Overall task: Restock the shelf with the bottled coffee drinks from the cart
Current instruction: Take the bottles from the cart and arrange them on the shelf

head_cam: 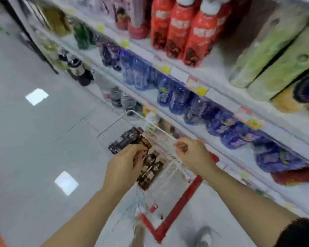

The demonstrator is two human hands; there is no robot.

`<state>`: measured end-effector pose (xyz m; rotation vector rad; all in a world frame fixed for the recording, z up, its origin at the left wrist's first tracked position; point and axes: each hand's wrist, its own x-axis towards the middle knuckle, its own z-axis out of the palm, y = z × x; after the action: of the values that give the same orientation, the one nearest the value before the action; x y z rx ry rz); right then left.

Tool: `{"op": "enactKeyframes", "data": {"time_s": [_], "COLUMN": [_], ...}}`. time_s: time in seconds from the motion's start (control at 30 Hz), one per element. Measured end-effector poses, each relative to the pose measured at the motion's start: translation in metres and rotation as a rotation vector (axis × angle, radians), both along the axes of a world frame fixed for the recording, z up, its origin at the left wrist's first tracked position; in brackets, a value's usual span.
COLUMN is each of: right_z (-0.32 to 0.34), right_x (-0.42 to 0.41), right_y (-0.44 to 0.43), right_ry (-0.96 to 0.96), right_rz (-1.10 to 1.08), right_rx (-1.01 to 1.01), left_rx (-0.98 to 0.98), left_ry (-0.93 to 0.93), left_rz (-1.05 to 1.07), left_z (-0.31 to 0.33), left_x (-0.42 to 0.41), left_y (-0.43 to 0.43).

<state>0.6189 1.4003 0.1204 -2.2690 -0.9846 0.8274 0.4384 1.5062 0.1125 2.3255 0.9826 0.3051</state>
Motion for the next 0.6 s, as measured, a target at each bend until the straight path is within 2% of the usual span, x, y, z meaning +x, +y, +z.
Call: {"op": "enactKeyframes", "data": {"time_s": [0.2,0.3,0.43,0.6], "right_z": [-0.116,-0.173,-0.249,-0.325], "right_x": [-0.034,-0.044,-0.050,-0.067], "right_y": [0.060,0.088,0.128,0.172], "right_ry": [0.225,0.315,0.467,0.551], "right_rz": [-0.068,-0.120,-0.283,-0.514], "right_rx": [-0.225,-0.300,-0.356,-0.356], "left_rx": [-0.143,-0.152,-0.165,-0.105], "left_ry": [0.098,0.132,0.142,0.066], "left_rz": [0.123,0.109,0.103,0.095], "left_z": [-0.104,-0.152,-0.203,-0.244], "left_x": [-0.051,-0.062,-0.067,-0.071], "left_y": [0.047,0.065,0.082,0.090]}}
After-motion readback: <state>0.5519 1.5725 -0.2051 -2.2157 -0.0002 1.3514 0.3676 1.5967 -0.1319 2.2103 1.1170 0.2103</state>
